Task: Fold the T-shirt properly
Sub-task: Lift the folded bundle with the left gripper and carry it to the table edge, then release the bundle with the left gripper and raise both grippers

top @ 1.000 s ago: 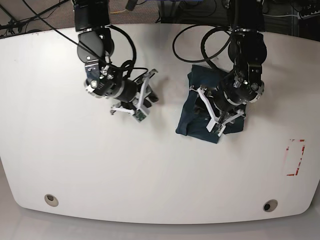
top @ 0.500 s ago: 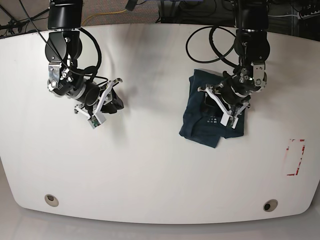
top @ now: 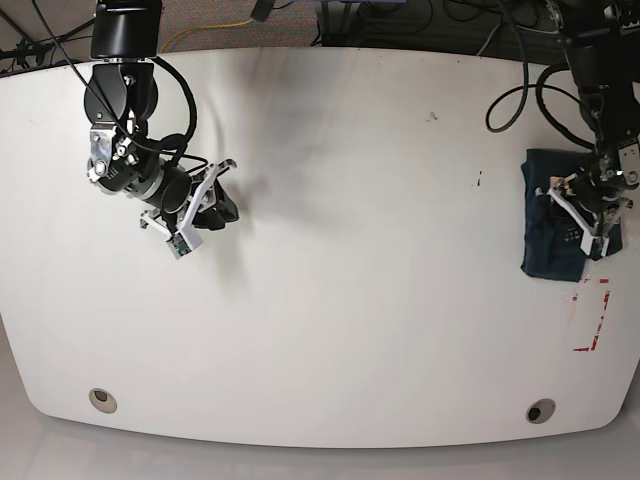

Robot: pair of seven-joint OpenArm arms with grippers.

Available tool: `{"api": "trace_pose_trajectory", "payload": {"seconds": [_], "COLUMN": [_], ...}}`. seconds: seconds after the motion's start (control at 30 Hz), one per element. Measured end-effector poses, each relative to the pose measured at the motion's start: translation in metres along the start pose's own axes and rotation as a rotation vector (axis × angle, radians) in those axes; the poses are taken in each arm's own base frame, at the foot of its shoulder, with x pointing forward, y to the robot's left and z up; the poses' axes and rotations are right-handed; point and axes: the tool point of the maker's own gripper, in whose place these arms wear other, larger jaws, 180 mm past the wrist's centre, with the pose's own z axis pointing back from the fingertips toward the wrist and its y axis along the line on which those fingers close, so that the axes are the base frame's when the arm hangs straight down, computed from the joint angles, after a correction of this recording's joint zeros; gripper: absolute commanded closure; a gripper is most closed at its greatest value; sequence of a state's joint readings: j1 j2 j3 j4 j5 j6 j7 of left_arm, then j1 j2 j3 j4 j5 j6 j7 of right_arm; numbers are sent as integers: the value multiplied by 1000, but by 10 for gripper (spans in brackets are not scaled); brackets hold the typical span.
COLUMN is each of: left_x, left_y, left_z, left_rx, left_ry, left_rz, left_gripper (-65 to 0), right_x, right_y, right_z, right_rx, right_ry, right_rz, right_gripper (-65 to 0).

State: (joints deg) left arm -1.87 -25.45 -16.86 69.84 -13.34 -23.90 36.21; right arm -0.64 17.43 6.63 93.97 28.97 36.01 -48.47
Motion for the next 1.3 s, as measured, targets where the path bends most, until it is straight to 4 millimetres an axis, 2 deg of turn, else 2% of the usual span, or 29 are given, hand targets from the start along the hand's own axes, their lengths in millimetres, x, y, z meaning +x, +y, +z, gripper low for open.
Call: {"api": "trace_pose_trajectory", "payload": {"seconds": [0.2,0.33,0.43,0.5,0.53,0.63,0.7,0.87,1.03,1.17,1.23,1.3], "left_x": [-16,-33,-41,-33,-24,8,27,33,64,61,53,35], "left_y": [51,81,93,93,91,82,69,32,-14,-59,-70,-78], "left_z": [24,45,54,58,61,71,75,68,61,52,46,34], "left_rx": [50,98,117,114,119,130,123,137,120,68,80,103], "left_ry": [105,128,144,127,102,19,-54,-135,-356,-447,-470,-439], "left_rz": [-130,-105,-97,-112,-129,-187,-208,-91,-56,-96,-56,-12], "left_gripper": [-333,-332,-332,-332,-332,-331,-331,-331,-332,-332,-332,-332], "right_x": [-1,-1,-1,-1,-1,1,4,3,3,-6,-13,-28], "right_y": [-1,0,0,0,-1,-1,-4,-19,-20,-25,-31,-45], "right_z": [0,0,0,0,0,0,0,0,-12,-13,-9,-3], "right_rx": [-1,0,-1,1,-1,-2,-22,-128,-144,-154,-164,-210], "right_ry": [6,5,6,5,7,-7,-26,-58,-185,-285,-336,-331], "right_rz": [6,7,7,6,8,8,25,128,127,110,71,36], "right_gripper": [-144,-144,-144,-144,-144,-144,-144,-144,-144,-144,-144,-144]}}
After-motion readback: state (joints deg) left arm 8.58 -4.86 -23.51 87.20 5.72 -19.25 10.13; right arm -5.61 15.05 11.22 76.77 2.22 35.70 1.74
